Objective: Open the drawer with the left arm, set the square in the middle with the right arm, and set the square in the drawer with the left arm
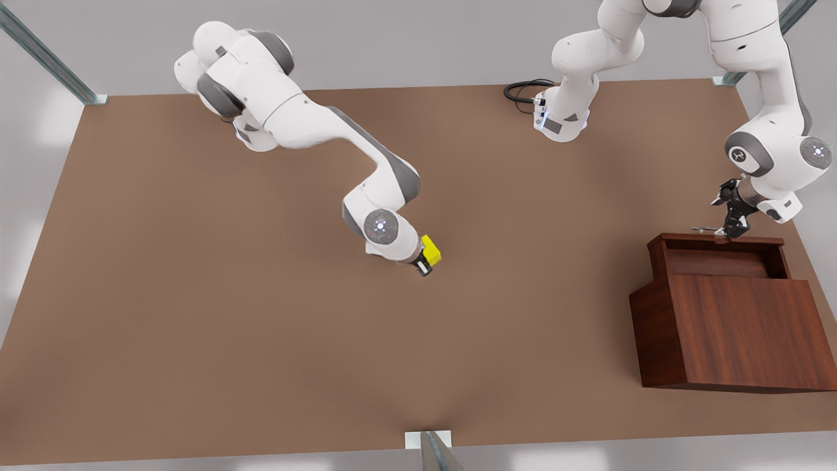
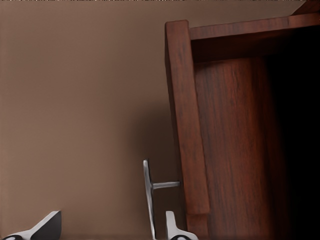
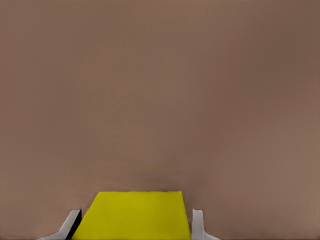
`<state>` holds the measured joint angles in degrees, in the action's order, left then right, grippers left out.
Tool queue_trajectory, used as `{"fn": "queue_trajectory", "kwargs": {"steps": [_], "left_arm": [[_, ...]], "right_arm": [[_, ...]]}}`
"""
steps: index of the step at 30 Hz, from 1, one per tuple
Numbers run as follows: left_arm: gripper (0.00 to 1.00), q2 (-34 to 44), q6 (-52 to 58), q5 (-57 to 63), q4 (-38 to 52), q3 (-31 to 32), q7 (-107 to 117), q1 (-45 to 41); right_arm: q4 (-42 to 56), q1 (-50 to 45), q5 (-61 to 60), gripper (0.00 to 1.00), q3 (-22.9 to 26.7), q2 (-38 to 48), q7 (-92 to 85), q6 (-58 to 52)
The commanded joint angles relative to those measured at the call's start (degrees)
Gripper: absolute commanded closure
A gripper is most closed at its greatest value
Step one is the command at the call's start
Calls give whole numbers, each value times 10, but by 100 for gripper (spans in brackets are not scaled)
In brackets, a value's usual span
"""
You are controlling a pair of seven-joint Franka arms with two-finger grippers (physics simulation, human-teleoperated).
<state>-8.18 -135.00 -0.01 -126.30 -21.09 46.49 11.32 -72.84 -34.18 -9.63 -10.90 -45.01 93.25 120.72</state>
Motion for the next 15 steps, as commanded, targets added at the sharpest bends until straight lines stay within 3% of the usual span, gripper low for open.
{"fn": "queue_trajectory", "kwargs": {"steps": [1, 4, 6, 13, 15], "left_arm": [[0, 0, 0, 0, 0, 0, 0, 0], [0, 0, 7, 1, -1, 0, 0, 0], [0, 1, 12, 1, -1, 0, 0, 0], [0, 40, 94, 1, 3, 1, 19, -1], [0, 75, 168, 0, 25, 14, 55, -8]], "right_arm": [[18, -6, 0, 46, 0, -10, 3, -3], [96, -72, 4, 46, 5, -61, 15, -3], [144, -106, 70, 46, 11, -105, 120, -1], [160, -129, 110, 45, 19, -148, 221, 41], [167, -143, 110, 44, 20, -156, 226, 40]]}}
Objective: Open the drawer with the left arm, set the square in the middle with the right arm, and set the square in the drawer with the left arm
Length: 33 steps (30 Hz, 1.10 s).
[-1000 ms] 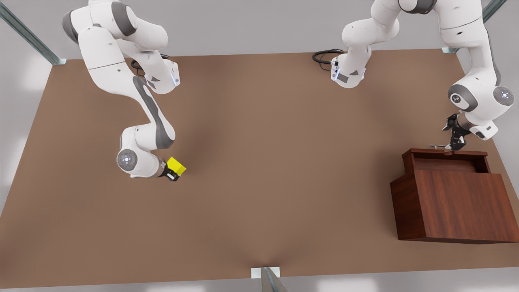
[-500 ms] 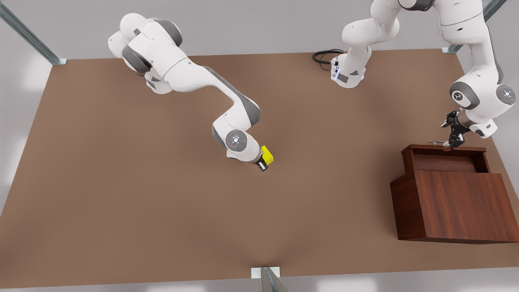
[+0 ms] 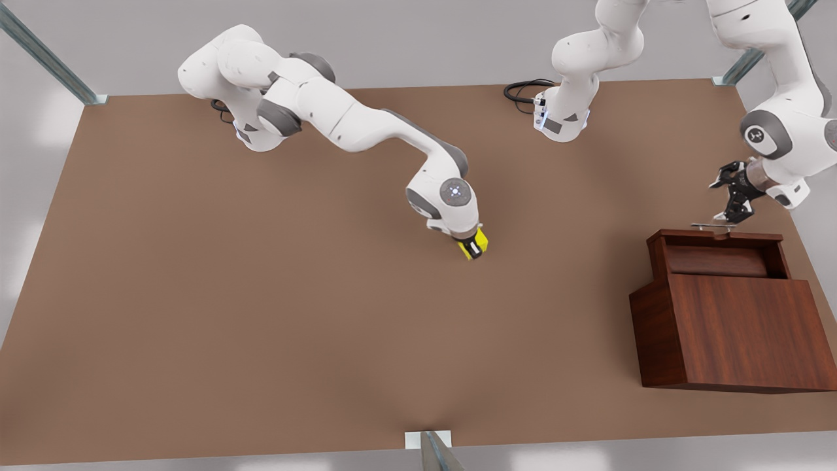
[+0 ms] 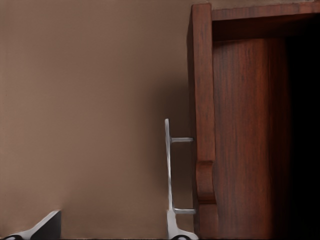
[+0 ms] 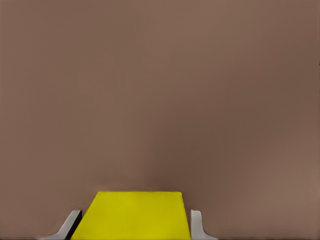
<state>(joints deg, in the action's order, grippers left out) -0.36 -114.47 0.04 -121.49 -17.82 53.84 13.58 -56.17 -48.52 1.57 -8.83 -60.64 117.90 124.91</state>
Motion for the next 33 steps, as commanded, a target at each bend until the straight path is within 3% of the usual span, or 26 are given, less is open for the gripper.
{"fn": "queue_trajectory", "kwargs": {"steps": [1, 3, 4, 5, 6, 10, 14, 18, 20, 22, 24, 25, 28, 30, 33], "left_arm": [[0, 4, 42, -1, 26, 21, 20, -30], [0, 0, 172, -6, 137, 99, 53, -30], [0, -12, 209, -6, 193, 145, 46, -30], [0, -39, 220, 1, 251, 205, 36, -30], [0, -60, 223, 5, 289, 251, -18, -30], [0, -68, 223, 5, 314, 323, -352, -31], [0, -80, 222, -1, 325, 343, -383, -32], [0, -84, 222, -1, 325, 343, -383, -32], [0, -84, 222, -4, 325, 343, -371, -33], [0, -119, 215, 4, 329, 341, -361, -123], [0, -201, 212, 2, 411, 339, -346, -212], [0, -227, 136, 2, 414, 342, -354, -260], [0, -290, -4, 27, 411, 347, -443, -342], [0, -306, -7, 27, 413, 347, -467, -375], [0, -291, -12, 35, 344, 345, -569, -389]], "right_arm": [[0, 0, -1, 44, 0, 1, 13, -3], [-3, 0, -1, 39, 7, 3, 24, -11], [-5, 0, 0, 13, 7, 3, 24, -11], [-5, 0, 0, 2, 7, 3, 24, -12], [-5, 0, 14, 0, 8, 4, 24, -12], [-6, 0, 20, 0, 7, 3, 21, -11], [-3, 9, 17, 0, 7, 29, 15, -38], [-3, 133, 9, 0, 6, 171, -194, -184], [-5, 207, 59, 0, 8, 249, -505, -294], [-10, 284, 63, 0, 7, 301, -736, -411], [-10, 319, 63, 0, 7, 333, -805, -440], [-29, 365, 58, 0, 6, 351, -906, -453], [-116, 428, 52, 0, 3, 395, -983, -405], [-165, 433, 52, 0, 3, 424, -1001, -383], [-234, 441, 52, 1, 3, 463, -1030, -345]]}}
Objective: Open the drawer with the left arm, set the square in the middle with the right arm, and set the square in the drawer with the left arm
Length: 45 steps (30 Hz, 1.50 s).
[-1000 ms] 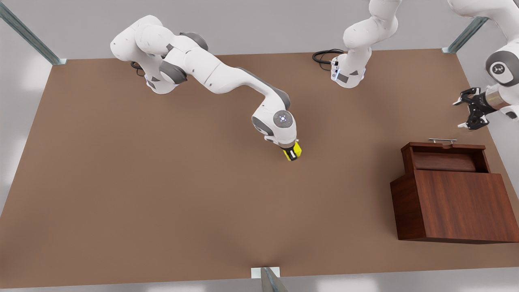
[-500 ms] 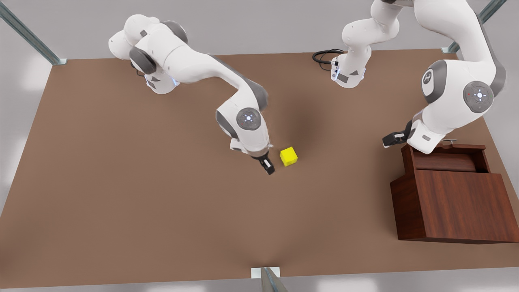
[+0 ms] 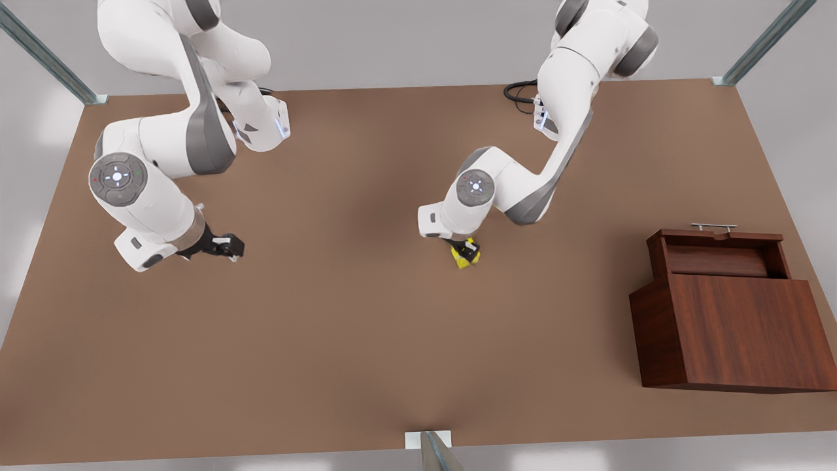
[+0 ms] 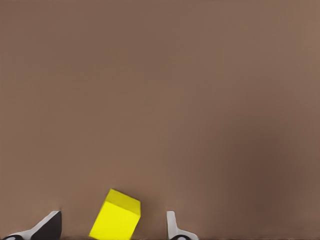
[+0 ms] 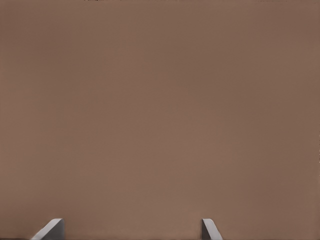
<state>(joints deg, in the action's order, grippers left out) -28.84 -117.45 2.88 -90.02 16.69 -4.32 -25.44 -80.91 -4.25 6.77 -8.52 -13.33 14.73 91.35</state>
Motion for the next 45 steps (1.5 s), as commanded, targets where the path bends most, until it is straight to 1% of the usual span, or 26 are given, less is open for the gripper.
{"fn": "queue_trajectory", "kwargs": {"steps": [1, 2, 4, 7, 8, 9, 15, 16, 21, 32, 45], "left_arm": [[0, 4, -10, 34, -20, 0, -3, -2], [0, 19, -31, 56, -50, -1, -13, -3], [0, 25, -38, 56, -80, -2, -132, 4], [0, 26, -56, 56, -109, -3, -207, 15], [0, 27, -112, 56, -143, -4, -207, 16], [0, 26, -128, 52, -150, -5, -204, 16], [0, 13, -147, 57, -172, -8, -210, 22], [0, 12, -169, 57, -183, -8, -210, 25], [0, -4, -210, 58, -198, -8, -209, 28], [0, -25, -233, 60, -220, -9, -207, 28], [0, -55, -260, 63, -220, -12, -207, 23]], "right_arm": [[-15, -3, 0, 1, 0, 13, 0, 10], [-57, -2, -1, 1, -1, 37, -6, 33], [-92, 0, -39, 1, 3, 60, -24, 53], [-90, 0, -40, 1, 3, 60, -24, 53], [-89, 0, -40, 1, 3, 59, -24, 53], [-89, 0, -40, 1, 3, 59, -24, 52], [-89, 0, -41, 0, 3, 59, -24, 52], [-89, 1, -41, 0, 3, 59, -25, 52], [-89, 1, -41, 0, 3, 59, -24, 51], [-87, 1, -44, 0, 3, 58, -24, 49], [-87, 1, -45, 0, 3, 57, -24, 46]]}}
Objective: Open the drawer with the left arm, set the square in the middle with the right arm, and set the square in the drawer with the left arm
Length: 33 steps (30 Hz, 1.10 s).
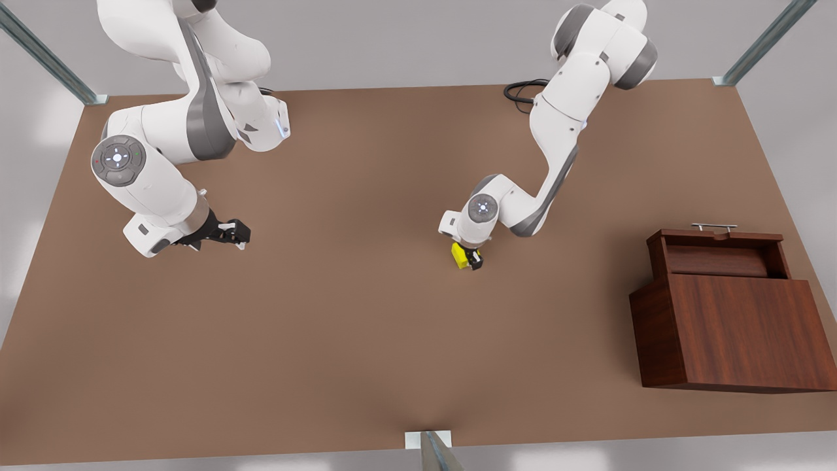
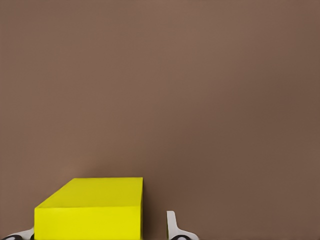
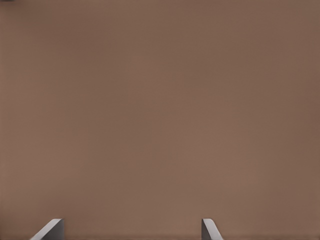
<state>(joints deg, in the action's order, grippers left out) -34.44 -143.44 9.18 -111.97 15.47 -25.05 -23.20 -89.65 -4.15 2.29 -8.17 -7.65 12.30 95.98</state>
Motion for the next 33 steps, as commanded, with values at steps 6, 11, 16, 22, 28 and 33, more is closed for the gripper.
{"fn": "queue_trajectory", "kwargs": {"steps": [6, 11, 16, 22, 28, 33], "left_arm": [[26, -4, 0, 1, 0, -5, 2, -2], [26, -4, 0, 9, 0, -4, 6, -2], [30, -2, 0, 8, 0, -4, 6, -1], [30, 2, 2, 7, -1, -4, 8, -1], [32, 3, 6, 7, -1, -4, 8, 0], [33, 29, 25, 6, -1, -7, 24, 3]], "right_arm": [[0, 0, 0, 0, 0, -1, 0, 0], [1, 1, -1, 0, 0, -2, 0, 0], [2, 2, -1, 0, 0, -3, 0, 2], [2, 2, -1, 0, 0, -3, 0, 2], [3, 2, -2, 0, 0, -3, 0, 5], [2, 2, -2, 0, 0, -3, 0, 4]]}}
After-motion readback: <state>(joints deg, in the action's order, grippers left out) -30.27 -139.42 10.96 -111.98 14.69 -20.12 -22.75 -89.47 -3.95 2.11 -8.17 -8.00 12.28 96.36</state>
